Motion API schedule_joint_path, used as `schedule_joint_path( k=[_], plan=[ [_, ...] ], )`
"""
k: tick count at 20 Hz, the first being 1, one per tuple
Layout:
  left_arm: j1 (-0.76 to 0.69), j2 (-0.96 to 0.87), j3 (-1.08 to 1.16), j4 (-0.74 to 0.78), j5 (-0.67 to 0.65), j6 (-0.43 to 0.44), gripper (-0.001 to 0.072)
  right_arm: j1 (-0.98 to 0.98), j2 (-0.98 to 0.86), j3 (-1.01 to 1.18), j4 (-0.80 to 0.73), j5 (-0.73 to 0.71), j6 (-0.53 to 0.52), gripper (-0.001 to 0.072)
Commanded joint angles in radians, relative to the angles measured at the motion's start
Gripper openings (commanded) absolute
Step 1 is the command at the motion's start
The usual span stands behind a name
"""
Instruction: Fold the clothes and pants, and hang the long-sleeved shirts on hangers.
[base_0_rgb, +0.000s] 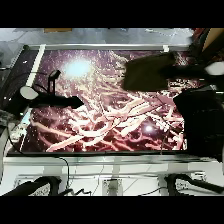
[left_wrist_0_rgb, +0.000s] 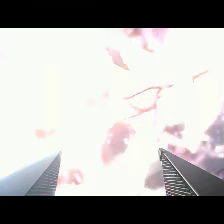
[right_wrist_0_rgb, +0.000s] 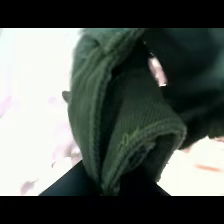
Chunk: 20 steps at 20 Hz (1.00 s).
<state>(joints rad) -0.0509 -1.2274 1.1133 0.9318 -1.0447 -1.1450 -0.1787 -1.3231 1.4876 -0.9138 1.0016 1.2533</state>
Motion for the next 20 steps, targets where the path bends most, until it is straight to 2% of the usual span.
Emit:
schedule_joint_path(
  k=[1,4,7,9,13,14,16,17,18,20],
  plan=[
    [-0.012,0.065,0.092,0.007,-0.071,0.0,0.0697,-0.208,0.206,0.008,-0.245,0.061,0.224,0.0032],
    [-0.016,0.156,0.093,0.011,-0.072,0.0,0.0697,-0.386,0.312,0.008,-0.454,0.161,0.414,0.0032],
    [-0.016,0.231,0.093,0.01,-0.071,0.0,0.0697,-0.56,0.354,0.008,-0.653,0.394,0.626,0.0032],
    [-0.016,0.262,0.093,0.01,-0.071,0.0,0.0697,-0.657,0.353,0.007,-0.715,0.509,0.645,0.0031],
    [-0.016,0.273,0.093,0.01,-0.071,0.0,0.0698,-0.772,0.351,0.005,-0.724,0.542,0.645,0.0033],
    [-0.016,0.273,0.093,0.01,-0.071,0.0,0.0697,-0.781,0.348,0.005,-0.723,0.531,0.647,0.0081],
    [-0.016,0.273,0.093,0.01,-0.071,0.0,0.0697,-0.782,0.342,0.005,-0.715,0.526,0.645,0.0457],
    [-0.016,0.273,0.093,0.01,-0.071,0.0,0.0697,-0.782,0.338,0.005,-0.709,0.526,0.645,0.059],
    [-0.016,0.273,0.093,0.01,-0.071,0.0,0.0697,-0.782,0.335,0.005,-0.707,0.523,0.645,0.0624],
    [-0.016,0.273,0.093,0.01,-0.071,0.0,0.0697,-0.782,0.325,0.005,-0.702,0.52,0.64,0.0619]
  ],
)
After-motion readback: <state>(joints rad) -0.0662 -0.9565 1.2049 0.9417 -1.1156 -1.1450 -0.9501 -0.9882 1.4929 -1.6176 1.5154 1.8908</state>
